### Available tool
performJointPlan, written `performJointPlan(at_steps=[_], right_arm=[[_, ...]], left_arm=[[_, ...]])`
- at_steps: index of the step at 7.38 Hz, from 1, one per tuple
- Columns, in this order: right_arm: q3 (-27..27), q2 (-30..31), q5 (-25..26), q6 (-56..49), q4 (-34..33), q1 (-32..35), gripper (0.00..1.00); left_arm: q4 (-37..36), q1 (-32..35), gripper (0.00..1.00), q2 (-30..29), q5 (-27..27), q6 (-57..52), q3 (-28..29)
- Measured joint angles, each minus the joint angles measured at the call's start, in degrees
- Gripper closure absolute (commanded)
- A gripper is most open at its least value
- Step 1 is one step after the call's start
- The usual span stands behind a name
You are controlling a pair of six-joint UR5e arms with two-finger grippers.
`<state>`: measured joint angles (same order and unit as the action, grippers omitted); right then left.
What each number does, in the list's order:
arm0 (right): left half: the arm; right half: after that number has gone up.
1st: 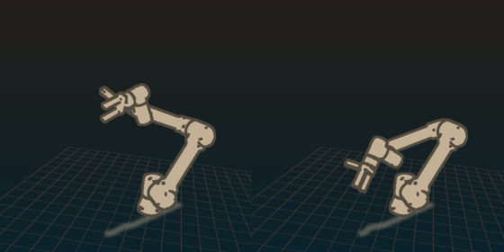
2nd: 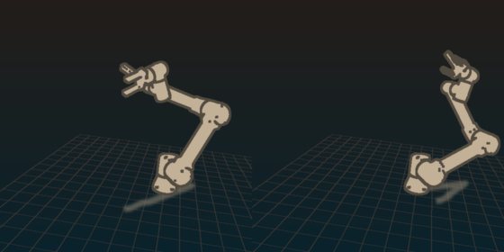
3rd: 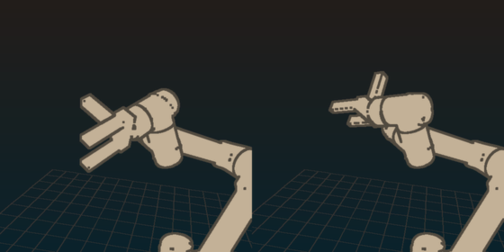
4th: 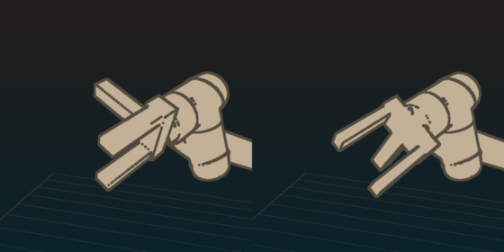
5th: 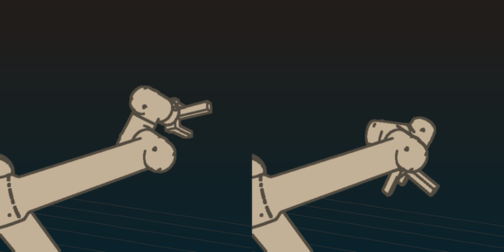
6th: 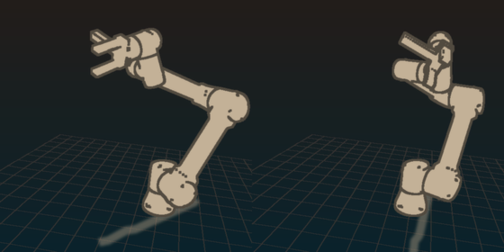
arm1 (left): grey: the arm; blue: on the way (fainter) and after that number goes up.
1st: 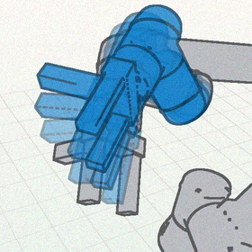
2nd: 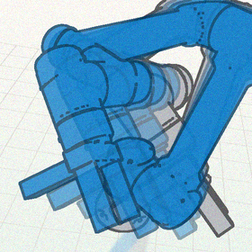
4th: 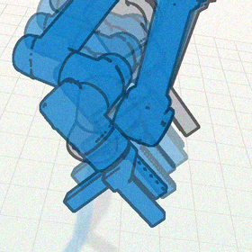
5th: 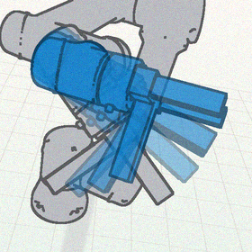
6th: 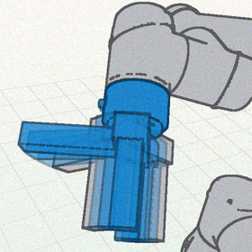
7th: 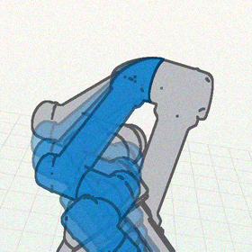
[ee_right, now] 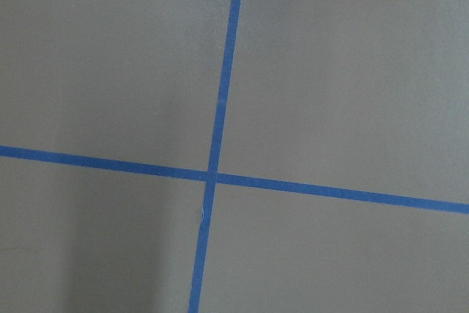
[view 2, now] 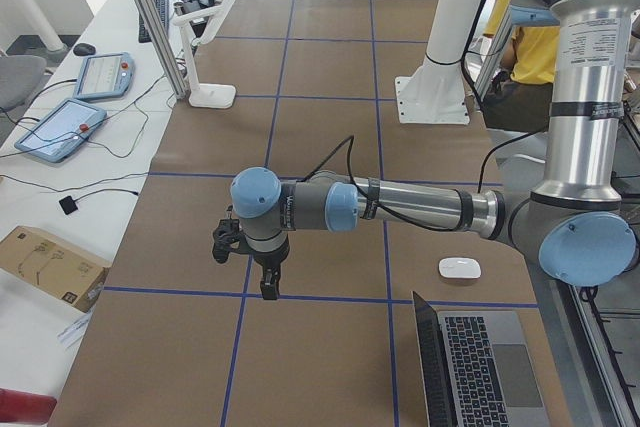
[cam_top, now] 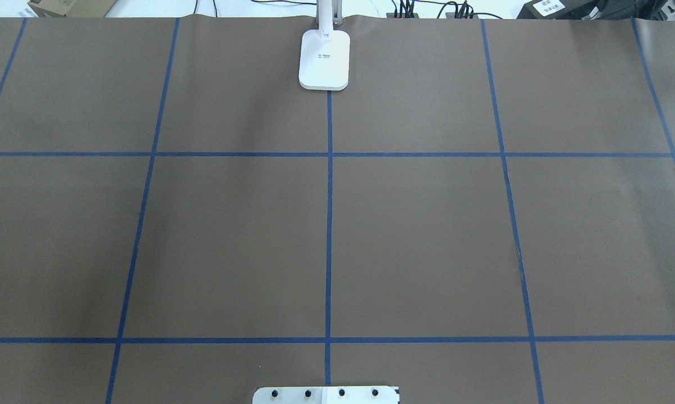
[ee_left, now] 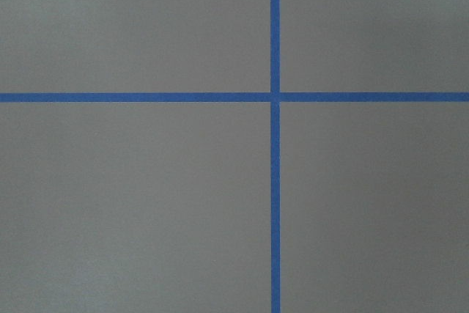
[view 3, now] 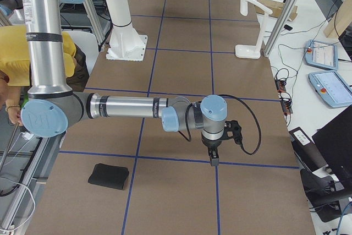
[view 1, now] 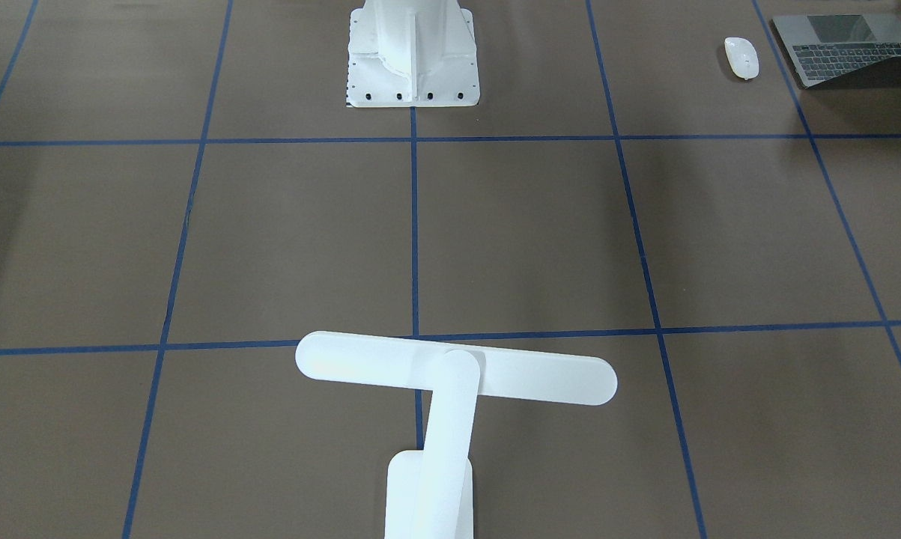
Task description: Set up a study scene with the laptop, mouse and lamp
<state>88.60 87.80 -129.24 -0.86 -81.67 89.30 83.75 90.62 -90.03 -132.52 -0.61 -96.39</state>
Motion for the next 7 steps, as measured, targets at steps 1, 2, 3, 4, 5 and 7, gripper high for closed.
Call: performJointPlan(at_steps=[1, 2, 3, 4, 5, 7], right_arm=[[0.0, 0.0, 0.0, -0.1, 0.1, 0.0, 0.0], [0.0, 0.0, 0.0, -0.1, 0.4, 0.0, 0.01], [0.1, 0.0, 0.0, -0.1, 0.9, 0.0, 0.01], [0.3, 0.0, 0.0, -0.1, 1.2, 0.0, 0.01], [0.5, 0.0, 0.0, -0.1, 1.4, 0.0, 0.01], [0.7, 0.0, -0.4, 0.1, 1.4, -0.1, 0.01]], left_arm=[[0.0, 0.0, 0.0, 0.0, 0.2, 0.0, -0.3], [0.0, 0.0, 0.0, 0.0, 0.1, 0.1, -0.8], [0.0, 0.0, 0.0, 0.1, 0.0, 0.1, -1.3], [0.0, -0.1, 0.0, 0.2, -0.1, 0.0, -1.6], [0.1, -0.1, 0.0, 0.1, -0.1, 0.0, -1.7], [0.3, -0.2, 0.0, 0.1, -0.2, 0.0, -2.0]])
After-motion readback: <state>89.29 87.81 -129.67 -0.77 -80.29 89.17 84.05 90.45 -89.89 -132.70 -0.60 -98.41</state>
